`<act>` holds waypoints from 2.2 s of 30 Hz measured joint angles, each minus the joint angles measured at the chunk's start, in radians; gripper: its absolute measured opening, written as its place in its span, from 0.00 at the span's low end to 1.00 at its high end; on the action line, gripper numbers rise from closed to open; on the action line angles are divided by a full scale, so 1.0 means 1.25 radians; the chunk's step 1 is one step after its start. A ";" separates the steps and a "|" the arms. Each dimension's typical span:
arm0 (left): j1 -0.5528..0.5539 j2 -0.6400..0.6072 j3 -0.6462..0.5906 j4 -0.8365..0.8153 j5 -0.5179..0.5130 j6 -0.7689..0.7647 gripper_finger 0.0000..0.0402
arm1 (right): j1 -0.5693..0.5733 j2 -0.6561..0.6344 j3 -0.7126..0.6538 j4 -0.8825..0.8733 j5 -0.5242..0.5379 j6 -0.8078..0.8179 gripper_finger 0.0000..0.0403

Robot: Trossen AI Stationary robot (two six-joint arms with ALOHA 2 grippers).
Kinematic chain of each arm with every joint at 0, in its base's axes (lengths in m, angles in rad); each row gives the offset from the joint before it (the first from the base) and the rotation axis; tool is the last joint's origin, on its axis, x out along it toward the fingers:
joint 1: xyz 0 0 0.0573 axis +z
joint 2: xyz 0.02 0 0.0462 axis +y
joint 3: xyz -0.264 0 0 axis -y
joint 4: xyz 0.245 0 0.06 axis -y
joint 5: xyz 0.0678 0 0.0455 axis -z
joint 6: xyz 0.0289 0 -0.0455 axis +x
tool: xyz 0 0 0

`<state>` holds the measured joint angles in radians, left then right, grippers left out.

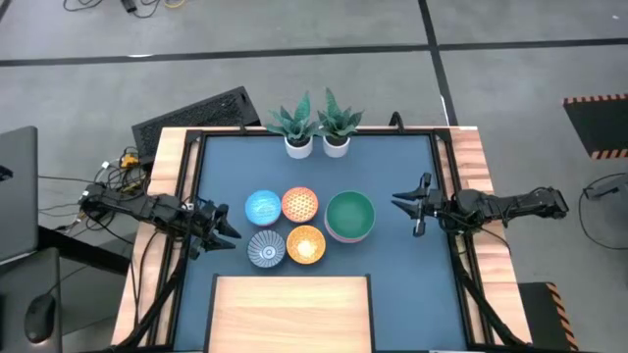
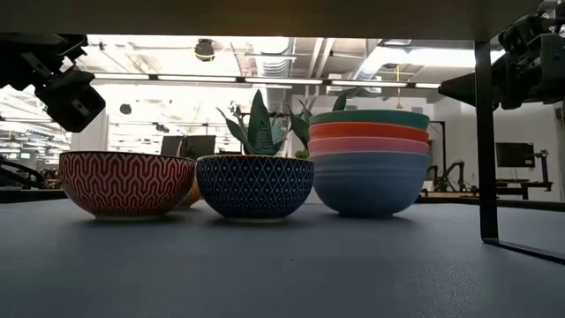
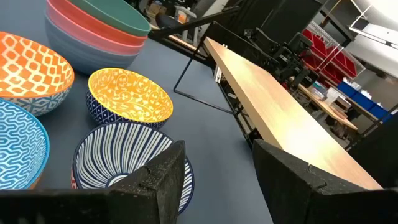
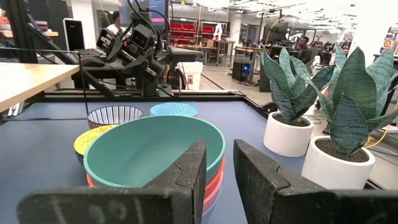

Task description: Place and stack bowls onto a shelf

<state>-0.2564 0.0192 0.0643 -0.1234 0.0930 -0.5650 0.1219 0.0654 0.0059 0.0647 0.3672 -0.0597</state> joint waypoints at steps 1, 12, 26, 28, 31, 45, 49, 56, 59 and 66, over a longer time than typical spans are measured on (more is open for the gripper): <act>0.000 0.000 0.000 0.000 0.000 0.000 0.44 | 0.000 0.000 0.000 0.000 0.000 0.000 0.26; 0.000 0.000 -0.001 0.019 -0.085 -0.017 0.44 | 0.000 0.000 0.000 0.000 0.000 0.000 0.26; 0.000 0.000 -0.001 0.024 -0.363 -0.117 0.44 | 0.002 0.000 0.000 0.002 -0.001 0.070 0.26; 0.000 0.000 0.000 0.018 -0.409 -0.078 0.44 | 0.002 0.000 0.000 0.014 0.000 0.183 0.26; 0.000 0.000 0.000 0.022 -0.520 -0.025 0.44 | 0.002 0.000 0.000 0.048 0.000 0.407 0.26; 0.000 0.009 0.051 0.351 -0.522 -0.148 0.44 | -0.009 0.000 0.004 0.150 0.019 0.927 0.26; 0.000 0.072 0.163 0.321 -0.545 -0.113 0.44 | -0.041 0.002 0.089 0.167 -0.031 0.911 0.26; 0.000 0.302 0.430 0.126 -0.630 -0.083 0.44 | -0.068 0.116 0.413 0.044 -0.061 0.602 0.26; 0.000 0.408 0.572 -0.053 -0.615 -0.137 0.44 | -0.069 0.222 0.591 -0.200 -0.037 0.565 0.26; 0.000 0.635 0.897 -0.450 -0.543 -0.187 0.44 | -0.076 0.523 0.899 -0.654 0.031 0.561 0.26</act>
<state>-0.2562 0.8130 1.1852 -0.6854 -0.5859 -0.7987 0.0269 0.7196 1.1293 -0.7532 0.4057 0.6418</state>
